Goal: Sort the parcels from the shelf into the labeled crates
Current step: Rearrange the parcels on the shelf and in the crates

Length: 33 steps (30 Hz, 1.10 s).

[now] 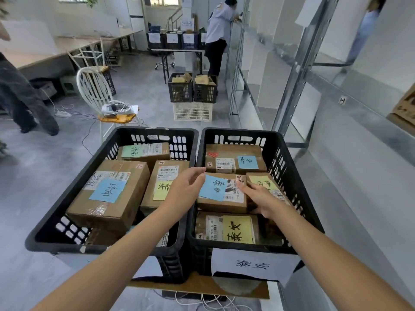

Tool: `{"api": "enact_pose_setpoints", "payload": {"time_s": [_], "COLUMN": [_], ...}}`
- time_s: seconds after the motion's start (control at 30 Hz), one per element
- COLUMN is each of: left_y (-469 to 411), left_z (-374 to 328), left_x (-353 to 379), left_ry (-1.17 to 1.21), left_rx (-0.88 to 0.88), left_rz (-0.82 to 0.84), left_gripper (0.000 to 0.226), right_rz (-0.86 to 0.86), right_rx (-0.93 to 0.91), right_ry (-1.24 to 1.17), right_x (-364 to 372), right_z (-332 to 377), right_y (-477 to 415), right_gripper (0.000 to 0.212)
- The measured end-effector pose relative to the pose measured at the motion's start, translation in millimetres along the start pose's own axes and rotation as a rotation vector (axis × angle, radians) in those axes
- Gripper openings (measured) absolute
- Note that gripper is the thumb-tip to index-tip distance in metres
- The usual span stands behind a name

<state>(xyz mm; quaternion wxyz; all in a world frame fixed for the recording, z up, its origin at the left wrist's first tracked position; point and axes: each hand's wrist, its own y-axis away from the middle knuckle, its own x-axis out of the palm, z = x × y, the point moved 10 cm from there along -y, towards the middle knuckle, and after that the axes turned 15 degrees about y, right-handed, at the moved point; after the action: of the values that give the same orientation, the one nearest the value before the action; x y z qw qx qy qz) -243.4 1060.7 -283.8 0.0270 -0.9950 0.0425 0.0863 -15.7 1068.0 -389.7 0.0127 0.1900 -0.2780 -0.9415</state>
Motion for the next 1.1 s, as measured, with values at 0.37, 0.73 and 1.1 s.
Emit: {"api": "enact_pose_setpoints", "payload": {"time_s": [0.37, 0.73, 1.1], "left_y": [-9.1, -25.4, -19.6], "left_z": [-32.5, -123.3, -226.9], "left_x": [32.5, 89.6, 158.6], "left_ry": [-0.294, -0.452, -0.511], "left_rx": [0.111, 0.45, 0.829], "left_rz": [0.123, 0.293, 0.438], "left_gripper": [0.038, 0.046, 0.053], "right_rz": [-0.027, -0.485, -0.879], "right_rx": [-0.154, -0.453, -0.338], "right_ry": [0.641, 0.833, 0.945], "right_x": [-2.3, -94.6, -192.1], "right_z": [33.5, 141.1, 180.5], "right_y": [25.1, 132.9, 242.1], "right_gripper": [0.043, 0.051, 0.069]}}
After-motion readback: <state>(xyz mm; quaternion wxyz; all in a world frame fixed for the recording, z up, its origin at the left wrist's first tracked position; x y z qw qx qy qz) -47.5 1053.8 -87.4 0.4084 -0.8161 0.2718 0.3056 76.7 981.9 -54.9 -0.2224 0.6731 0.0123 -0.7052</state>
